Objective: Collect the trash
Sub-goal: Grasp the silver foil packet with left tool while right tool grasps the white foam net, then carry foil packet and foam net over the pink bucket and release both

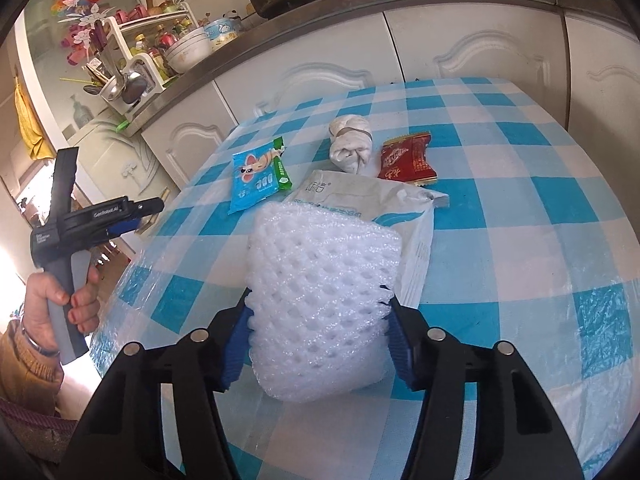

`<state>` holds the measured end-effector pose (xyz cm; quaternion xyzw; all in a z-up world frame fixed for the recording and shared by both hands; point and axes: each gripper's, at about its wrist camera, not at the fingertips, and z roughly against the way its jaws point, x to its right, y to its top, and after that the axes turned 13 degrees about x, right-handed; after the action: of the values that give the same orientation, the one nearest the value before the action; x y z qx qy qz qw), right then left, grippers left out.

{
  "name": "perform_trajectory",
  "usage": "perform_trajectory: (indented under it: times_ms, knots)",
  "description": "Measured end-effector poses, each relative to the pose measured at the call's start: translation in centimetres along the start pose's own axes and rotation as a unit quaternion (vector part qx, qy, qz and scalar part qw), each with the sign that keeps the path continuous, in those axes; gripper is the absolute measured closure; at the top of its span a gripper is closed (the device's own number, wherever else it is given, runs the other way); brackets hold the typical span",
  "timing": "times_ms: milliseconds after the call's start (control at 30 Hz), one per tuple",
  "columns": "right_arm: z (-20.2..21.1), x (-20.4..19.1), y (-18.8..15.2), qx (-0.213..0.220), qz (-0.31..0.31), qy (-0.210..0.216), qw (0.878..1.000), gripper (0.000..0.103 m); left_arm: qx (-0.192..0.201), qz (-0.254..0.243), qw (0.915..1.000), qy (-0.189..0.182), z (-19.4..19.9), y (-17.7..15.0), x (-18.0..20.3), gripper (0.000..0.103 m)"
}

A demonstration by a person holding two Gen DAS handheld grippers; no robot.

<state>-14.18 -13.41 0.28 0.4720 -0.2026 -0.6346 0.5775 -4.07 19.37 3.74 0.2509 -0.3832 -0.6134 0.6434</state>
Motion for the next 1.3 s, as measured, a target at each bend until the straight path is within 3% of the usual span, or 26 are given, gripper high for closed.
perform_trajectory:
  times_ms: [267,733,1033,1300]
  knots:
    - [0.5,-0.3,0.1,-0.012,-0.017,0.003,1.000,0.051,0.007,0.022,0.9997,-0.011,2.9,-2.2,-2.1,0.039]
    - [0.8,-6.0,0.9,-0.019,0.036,0.046,0.998,0.051,0.019,0.074,0.9971,0.007,7.9,-4.8,-8.3,0.039]
    - [-1.8,-10.3,0.4,-0.076,0.028,0.121,0.989,0.051,0.015,0.121,0.9915,0.044,10.0,-7.5,-14.0,0.039]
    - [-5.0,-17.4,-0.4,-0.137,0.056,0.197,0.969,0.050,0.032,0.164,0.9817,0.092,11.6,-8.4,-19.3,0.039]
